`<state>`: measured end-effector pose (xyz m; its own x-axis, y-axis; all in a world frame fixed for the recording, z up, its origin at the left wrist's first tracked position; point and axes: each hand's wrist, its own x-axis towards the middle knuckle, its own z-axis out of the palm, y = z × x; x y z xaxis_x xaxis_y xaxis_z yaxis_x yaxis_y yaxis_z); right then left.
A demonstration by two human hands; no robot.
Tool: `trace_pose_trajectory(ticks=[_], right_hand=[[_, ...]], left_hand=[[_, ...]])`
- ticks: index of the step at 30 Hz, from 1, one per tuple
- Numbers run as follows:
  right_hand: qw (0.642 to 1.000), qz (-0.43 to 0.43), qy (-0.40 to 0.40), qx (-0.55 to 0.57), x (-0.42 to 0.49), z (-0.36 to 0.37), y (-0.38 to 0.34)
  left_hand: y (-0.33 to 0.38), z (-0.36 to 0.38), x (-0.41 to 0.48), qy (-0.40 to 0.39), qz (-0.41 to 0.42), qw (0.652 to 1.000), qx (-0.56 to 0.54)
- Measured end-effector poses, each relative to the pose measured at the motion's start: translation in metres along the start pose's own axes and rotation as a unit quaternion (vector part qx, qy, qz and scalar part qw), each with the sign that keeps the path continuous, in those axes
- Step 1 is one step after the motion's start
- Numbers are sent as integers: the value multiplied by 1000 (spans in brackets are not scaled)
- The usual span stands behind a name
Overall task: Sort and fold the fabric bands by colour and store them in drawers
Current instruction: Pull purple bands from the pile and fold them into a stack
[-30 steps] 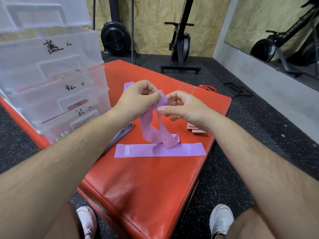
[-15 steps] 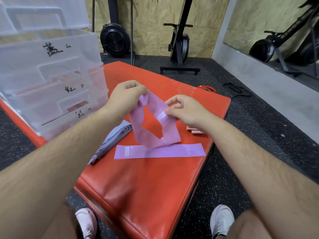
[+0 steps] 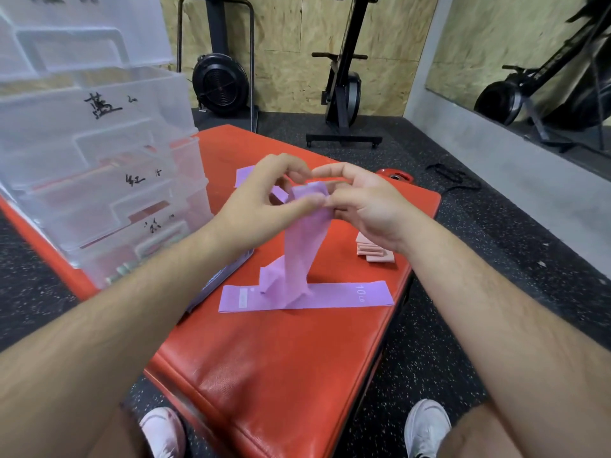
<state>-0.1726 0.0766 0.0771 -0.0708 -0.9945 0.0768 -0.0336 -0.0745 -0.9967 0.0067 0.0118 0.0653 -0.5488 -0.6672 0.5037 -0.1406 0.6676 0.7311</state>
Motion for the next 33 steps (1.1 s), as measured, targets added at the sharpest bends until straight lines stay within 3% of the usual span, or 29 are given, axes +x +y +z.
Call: trace_pose_trajectory(ticks=[3, 10, 15, 19, 23, 27, 30, 33], right_hand=[[999, -7, -2, 37, 1, 1, -2], [999, -10, 13, 42, 1, 0, -2], [994, -21, 62, -83, 1, 2, 2], [939, -68, 146, -305, 4, 0, 12], [929, -122, 185, -297, 6, 4, 19], [909, -177, 156, -343, 6, 18, 23], [896, -201, 101, -382, 7, 24, 26], [911, -194, 79, -357, 5, 26, 25]], left_hand=[[-6, 3, 0, -28, 10, 999, 31], [-13, 2, 6, 38, -12, 998, 51], [-11, 2, 8, 48, -11, 997, 64], [-12, 1, 9, 65, -27, 996, 50], [-15, 4, 11, 108, -132, 985, -1], [-8, 7, 12, 47, -258, 943, -207], [-9, 3, 11, 21, -259, 946, -195], [-15, -3, 12, 42, -252, 958, -132]])
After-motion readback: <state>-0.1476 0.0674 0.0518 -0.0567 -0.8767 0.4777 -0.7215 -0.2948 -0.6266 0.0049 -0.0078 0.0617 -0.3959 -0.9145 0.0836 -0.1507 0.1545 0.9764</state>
